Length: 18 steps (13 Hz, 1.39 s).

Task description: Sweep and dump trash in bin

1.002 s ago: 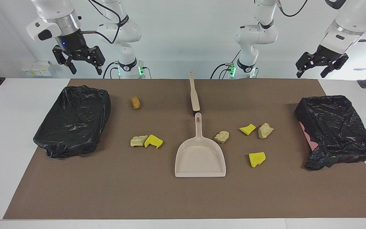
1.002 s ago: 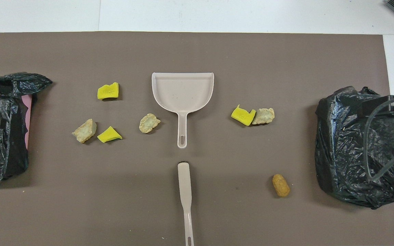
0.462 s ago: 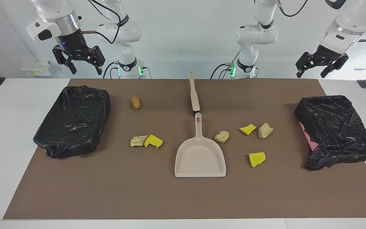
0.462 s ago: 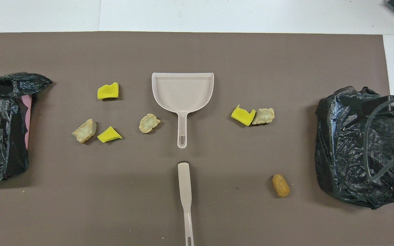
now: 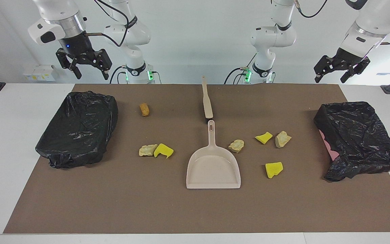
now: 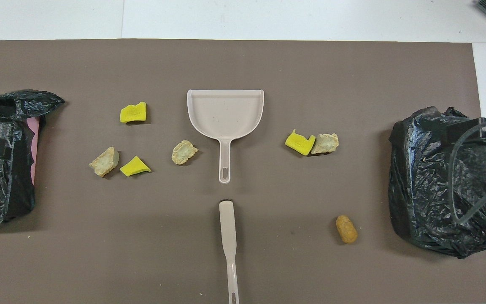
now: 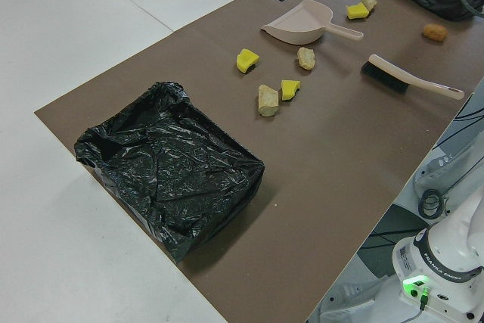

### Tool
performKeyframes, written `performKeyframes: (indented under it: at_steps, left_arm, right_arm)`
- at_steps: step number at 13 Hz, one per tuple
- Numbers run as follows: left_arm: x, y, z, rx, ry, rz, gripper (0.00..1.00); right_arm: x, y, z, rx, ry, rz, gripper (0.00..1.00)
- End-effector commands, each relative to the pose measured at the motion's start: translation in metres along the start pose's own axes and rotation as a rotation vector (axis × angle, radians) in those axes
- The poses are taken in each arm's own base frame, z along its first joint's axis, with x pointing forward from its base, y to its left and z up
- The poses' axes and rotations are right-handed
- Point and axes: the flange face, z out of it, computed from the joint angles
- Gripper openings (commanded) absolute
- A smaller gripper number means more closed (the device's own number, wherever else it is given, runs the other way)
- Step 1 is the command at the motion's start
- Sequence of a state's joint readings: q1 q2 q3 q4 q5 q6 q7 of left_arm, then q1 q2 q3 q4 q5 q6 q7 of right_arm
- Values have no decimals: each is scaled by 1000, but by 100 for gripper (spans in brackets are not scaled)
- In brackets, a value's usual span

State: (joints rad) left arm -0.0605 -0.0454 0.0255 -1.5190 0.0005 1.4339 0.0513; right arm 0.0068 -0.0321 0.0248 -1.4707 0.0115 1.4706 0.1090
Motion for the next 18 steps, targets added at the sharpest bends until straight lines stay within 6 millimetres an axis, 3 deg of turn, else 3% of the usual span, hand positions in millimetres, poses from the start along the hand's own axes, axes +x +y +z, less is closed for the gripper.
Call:
performKeyframes:
  at_steps: [1, 6, 8, 12, 13, 15, 18]
  left_arm:
    - [-22, 48, 12, -23, -10, 62, 100]
    - [-56, 204, 79, -32, -45, 65, 100]
    - [-79, 249, 101, -53, -31, 53, 100]
    - [-121, 308, 149, -41, -48, 49, 100]
    - [-138, 328, 167, -35, -50, 28, 100]
    - [-159, 347, 198, -31, -46, 21, 100]
    - [-200, 378, 263, -25, -36, 17, 100]
  right_arm:
    - [-7, 4, -1, 4, -8, -17, 100]
    - [-7, 4, -1, 4, -8, -17, 100]
    - [-7, 4, -1, 4, -8, -17, 100]
    - [-7, 4, -1, 4, -8, -17, 100]
    - [-7, 4, -1, 4, -8, -17, 100]
    - [-7, 4, -1, 4, -8, -17, 100]
    - [-7, 4, -1, 4, -9, -18, 100]
